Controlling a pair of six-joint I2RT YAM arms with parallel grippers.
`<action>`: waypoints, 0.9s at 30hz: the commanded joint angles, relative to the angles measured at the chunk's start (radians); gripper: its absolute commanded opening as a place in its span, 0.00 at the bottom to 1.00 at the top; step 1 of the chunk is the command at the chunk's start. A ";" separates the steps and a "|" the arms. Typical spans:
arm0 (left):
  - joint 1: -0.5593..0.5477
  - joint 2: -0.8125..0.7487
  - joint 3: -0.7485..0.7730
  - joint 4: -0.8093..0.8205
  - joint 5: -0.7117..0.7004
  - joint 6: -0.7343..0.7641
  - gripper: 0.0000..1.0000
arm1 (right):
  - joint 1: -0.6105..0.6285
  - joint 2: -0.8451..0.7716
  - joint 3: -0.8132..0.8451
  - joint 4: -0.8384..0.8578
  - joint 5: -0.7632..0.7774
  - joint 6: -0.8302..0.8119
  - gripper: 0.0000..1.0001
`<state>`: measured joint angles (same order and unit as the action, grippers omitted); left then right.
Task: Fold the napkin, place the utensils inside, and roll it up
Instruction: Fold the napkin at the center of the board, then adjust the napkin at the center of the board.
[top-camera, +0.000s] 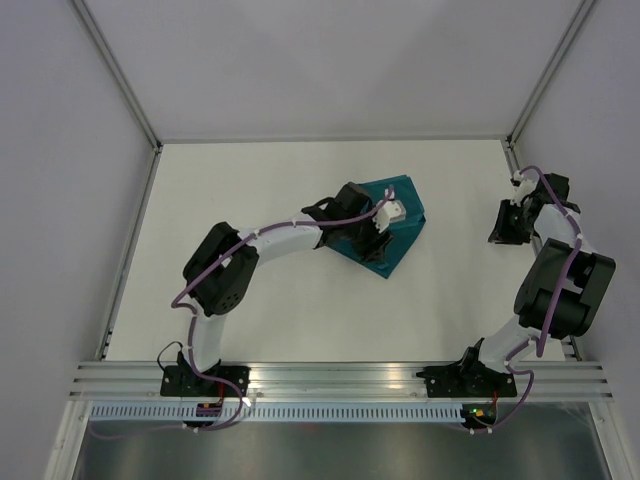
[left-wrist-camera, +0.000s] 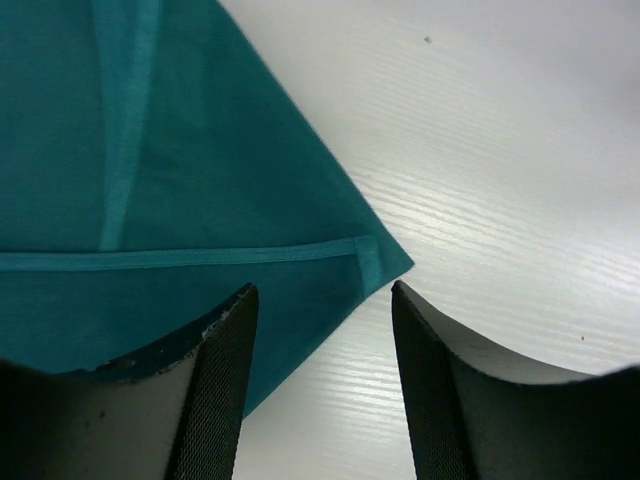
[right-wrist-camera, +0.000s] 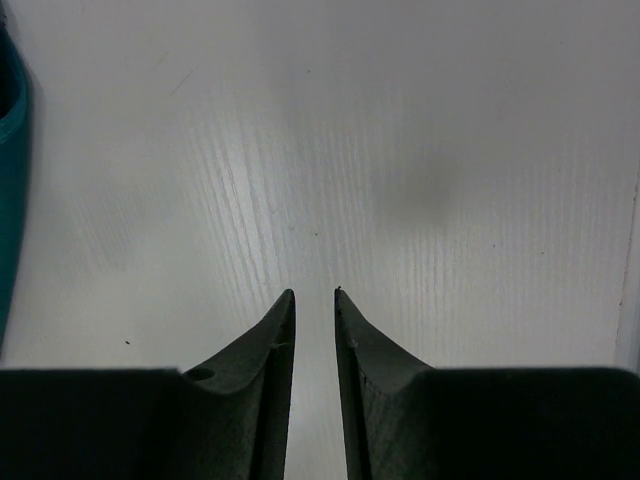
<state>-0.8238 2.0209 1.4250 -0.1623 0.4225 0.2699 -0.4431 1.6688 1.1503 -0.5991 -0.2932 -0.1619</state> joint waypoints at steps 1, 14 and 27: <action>0.096 -0.064 0.165 -0.046 -0.013 -0.119 0.62 | 0.033 -0.040 -0.004 -0.018 -0.032 0.012 0.29; 0.456 0.142 0.380 -0.316 -0.091 -0.322 0.42 | 0.434 0.143 0.043 -0.013 0.034 0.001 0.29; 0.440 0.233 0.321 -0.335 -0.085 -0.311 0.30 | 0.567 0.339 0.107 0.035 0.130 0.022 0.28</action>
<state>-0.3828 2.2807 1.7748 -0.4923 0.3325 -0.0132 0.0933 1.9186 1.2591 -0.5762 -0.2245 -0.1539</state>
